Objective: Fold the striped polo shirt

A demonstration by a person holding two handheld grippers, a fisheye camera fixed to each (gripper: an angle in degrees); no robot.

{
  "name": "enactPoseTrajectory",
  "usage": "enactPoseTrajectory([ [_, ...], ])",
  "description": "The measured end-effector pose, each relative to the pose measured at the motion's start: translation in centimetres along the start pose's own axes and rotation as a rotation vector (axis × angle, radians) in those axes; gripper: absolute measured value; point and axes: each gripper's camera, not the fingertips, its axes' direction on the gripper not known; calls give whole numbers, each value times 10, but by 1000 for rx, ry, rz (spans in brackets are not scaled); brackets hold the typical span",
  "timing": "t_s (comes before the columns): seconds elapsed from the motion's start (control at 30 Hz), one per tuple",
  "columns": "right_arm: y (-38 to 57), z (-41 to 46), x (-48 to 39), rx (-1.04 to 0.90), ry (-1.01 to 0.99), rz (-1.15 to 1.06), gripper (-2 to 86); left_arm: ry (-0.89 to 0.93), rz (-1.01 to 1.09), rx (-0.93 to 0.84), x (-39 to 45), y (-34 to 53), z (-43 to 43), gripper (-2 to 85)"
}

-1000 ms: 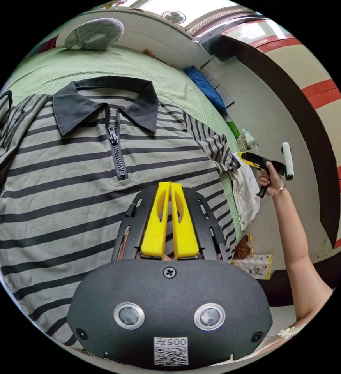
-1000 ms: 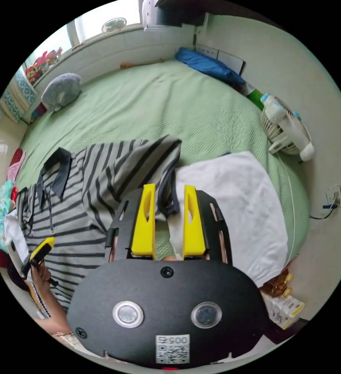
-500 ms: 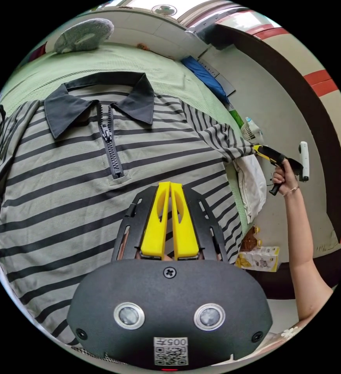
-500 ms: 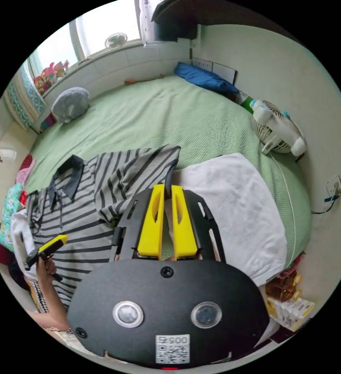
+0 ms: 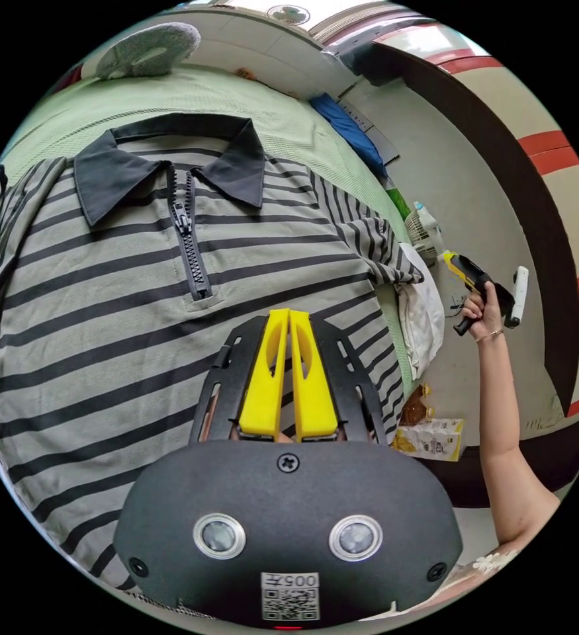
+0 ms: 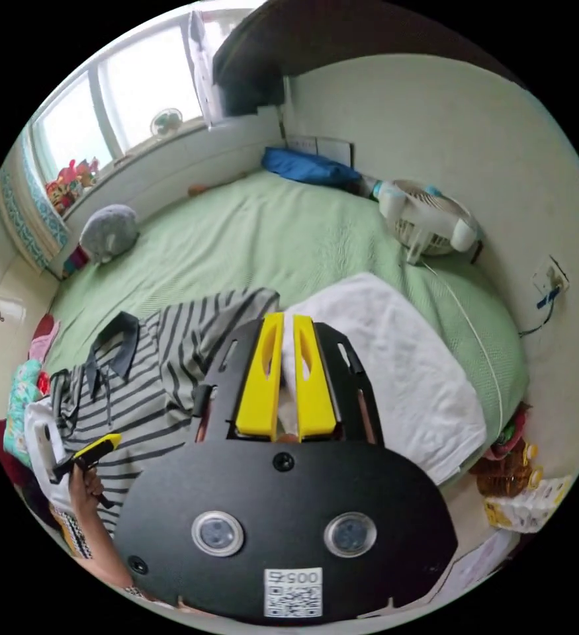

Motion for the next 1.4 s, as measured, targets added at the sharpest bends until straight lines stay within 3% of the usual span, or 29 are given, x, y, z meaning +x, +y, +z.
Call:
enactPoseTrajectory([
  [0.2, -5, 11, -75, -72, -121, -158, 16, -41, 0, 4, -4, 5, -12, -7],
  [0.43, 28, 49, -165, -99, 9, -360, -11, -70, -31, 78, -17, 15, -46, -7],
  [0.63, 20, 102, -161, -247, 173, -281, -13, -74, -67, 116, -34, 24, -74, -6],
  [0.77, 13, 72, -154, -183, 85, -15, -11, -166, -82, 153, -42, 32, -101, -7],
  [0.83, 18, 42, -167, -93, -37, 5, -10, -209, -100, 174, -48, 36, -114, -7],
  [0.93, 33, -1, -220, 3, -115, -111, -10, -265, -148, 213, -59, 45, -137, -7],
  [1.07, 59, -21, -318, -45, -304, -326, -10, -325, -192, 286, -65, 63, -169, -7],
  [1.4, 89, 16, -482, -140, -347, -497, -10, -432, -321, 369, -73, 80, -208, -7],
])
